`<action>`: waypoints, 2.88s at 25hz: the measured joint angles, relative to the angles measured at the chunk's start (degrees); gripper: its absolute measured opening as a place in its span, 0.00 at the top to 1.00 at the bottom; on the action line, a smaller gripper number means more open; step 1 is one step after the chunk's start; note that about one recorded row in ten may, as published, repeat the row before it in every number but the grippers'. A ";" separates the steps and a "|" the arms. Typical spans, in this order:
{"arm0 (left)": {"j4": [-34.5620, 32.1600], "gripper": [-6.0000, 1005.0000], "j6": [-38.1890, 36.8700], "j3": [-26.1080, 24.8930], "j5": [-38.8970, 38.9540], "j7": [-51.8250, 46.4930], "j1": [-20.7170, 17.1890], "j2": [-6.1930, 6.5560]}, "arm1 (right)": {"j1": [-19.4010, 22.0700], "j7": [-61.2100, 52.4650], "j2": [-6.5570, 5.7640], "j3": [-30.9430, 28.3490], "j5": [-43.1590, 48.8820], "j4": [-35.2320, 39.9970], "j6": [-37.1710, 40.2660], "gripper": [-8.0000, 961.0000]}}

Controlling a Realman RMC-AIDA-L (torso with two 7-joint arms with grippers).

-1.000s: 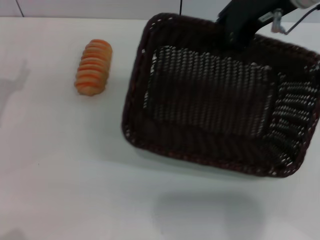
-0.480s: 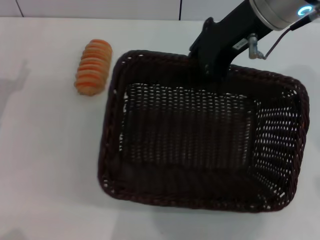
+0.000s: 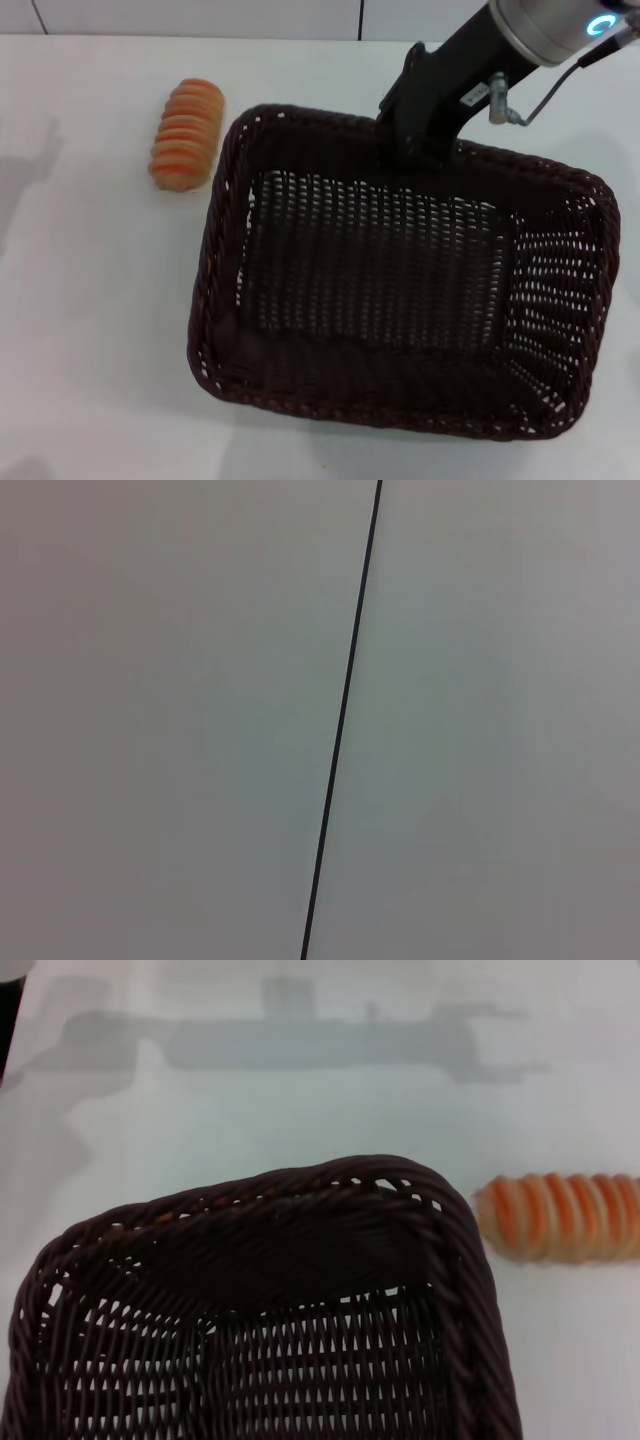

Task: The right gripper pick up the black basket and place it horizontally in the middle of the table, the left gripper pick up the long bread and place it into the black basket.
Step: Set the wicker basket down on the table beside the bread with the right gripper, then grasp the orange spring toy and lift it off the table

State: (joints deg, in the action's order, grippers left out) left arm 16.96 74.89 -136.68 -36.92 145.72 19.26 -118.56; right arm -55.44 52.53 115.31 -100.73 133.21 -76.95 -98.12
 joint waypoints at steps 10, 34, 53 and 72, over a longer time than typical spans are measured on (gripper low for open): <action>0.00 0.20 0.13 0.01 0.00 0.00 0.32 0.00 | -0.47 -0.01 0.20 3.00 1.70 5.20 2.34 0.82; 0.08 0.20 0.92 0.00 0.00 0.00 0.46 0.09 | -5.38 1.35 1.75 5.45 5.26 11.44 6.73 0.80; -0.51 0.20 2.24 0.01 0.00 0.00 0.22 0.00 | -5.81 -0.23 2.20 5.49 13.03 8.43 9.77 0.65; 0.05 0.20 2.41 0.18 0.00 -3.32 -0.02 0.43 | 19.01 -18.62 3.91 15.90 30.31 -10.31 52.96 0.65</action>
State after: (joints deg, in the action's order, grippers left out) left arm 17.02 77.30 -136.50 -36.92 142.40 19.25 -118.14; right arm -36.43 33.91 119.22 -84.83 163.52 -87.25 -45.15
